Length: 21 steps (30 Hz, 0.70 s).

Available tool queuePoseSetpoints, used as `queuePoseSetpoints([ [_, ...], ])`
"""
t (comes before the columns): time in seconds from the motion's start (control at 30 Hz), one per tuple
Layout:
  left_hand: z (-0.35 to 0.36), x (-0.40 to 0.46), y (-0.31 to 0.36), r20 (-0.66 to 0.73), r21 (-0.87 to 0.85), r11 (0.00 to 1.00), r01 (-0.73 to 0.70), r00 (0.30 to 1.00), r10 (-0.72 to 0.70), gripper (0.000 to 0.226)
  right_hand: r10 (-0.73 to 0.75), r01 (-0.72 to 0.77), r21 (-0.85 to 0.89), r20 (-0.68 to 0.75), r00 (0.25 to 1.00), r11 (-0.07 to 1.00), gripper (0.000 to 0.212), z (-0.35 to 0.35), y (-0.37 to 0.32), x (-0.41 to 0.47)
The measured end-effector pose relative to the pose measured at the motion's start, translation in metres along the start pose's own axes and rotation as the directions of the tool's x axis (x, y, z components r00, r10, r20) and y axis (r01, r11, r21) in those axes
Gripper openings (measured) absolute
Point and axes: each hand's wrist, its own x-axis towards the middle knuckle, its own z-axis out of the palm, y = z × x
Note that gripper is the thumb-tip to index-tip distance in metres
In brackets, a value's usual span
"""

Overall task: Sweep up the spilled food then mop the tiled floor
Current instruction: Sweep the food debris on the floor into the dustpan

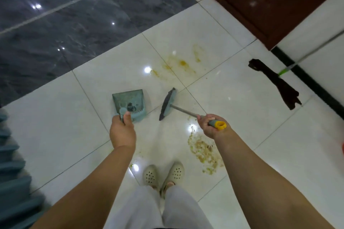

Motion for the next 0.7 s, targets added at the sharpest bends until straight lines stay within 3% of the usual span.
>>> queuePoseSetpoints([
  [0.37,0.07,-0.049,0.062,0.185,0.009,0.986,-0.165,0.97,0.16,0.044,-0.09,0.105,0.367,-0.058,0.994,0.924,0.047,-0.108,-0.075,-0.041],
  [0.7,0.091,-0.078,0.097,0.256,0.054,0.958,-0.282,0.931,0.259,0.045,-0.207,0.24,0.475,-0.121,0.971,0.847,0.044,-0.141,-0.091,-0.094],
])
